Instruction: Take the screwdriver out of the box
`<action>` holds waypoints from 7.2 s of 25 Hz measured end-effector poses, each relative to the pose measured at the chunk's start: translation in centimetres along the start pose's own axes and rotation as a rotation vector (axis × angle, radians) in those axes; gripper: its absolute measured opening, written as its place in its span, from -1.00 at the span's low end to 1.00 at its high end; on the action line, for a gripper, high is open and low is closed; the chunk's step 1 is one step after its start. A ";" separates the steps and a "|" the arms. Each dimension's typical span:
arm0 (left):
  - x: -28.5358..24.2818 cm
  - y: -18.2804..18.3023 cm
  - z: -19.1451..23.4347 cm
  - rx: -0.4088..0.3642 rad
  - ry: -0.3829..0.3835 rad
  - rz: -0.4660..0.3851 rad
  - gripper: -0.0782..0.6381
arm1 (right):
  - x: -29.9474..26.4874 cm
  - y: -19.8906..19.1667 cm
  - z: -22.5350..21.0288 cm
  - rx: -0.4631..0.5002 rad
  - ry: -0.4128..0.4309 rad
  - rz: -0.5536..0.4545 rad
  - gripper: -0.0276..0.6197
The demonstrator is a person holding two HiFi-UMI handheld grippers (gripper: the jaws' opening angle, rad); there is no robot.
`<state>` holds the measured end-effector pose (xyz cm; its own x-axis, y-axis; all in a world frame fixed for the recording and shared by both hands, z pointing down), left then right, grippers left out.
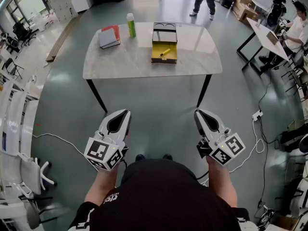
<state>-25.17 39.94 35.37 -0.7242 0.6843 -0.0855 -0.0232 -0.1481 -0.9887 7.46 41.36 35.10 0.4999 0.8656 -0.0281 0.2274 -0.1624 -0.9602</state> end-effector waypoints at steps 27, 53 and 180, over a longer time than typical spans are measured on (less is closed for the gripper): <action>-4.8 -1.1 -1.4 0.006 0.052 -0.005 -0.78 | 1.2 -0.3 -5.5 -0.058 0.136 0.075 -0.87; -18.2 2.5 18.7 0.002 -0.099 0.038 -0.78 | -22.0 3.7 -10.9 -0.082 0.107 0.053 -0.87; -55.5 -11.6 31.1 -0.007 -0.281 0.895 -0.58 | -45.2 1.1 -36.4 -0.319 0.181 0.340 -0.87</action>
<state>-6.15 -18.51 55.44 -0.6104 0.1201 -0.7830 0.6266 -0.5314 -0.5701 15.54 -15.22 45.39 0.7208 0.6468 -0.2491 0.2560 -0.5824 -0.7715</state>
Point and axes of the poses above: the fingertips, and each gripper's own axes: x backward along the fingers, z to its left, y out of its top, the point moved 8 cm from there along x, backward along the fingers, and after that the axes turned 12 degrees about -y, right-handed, at the moved point
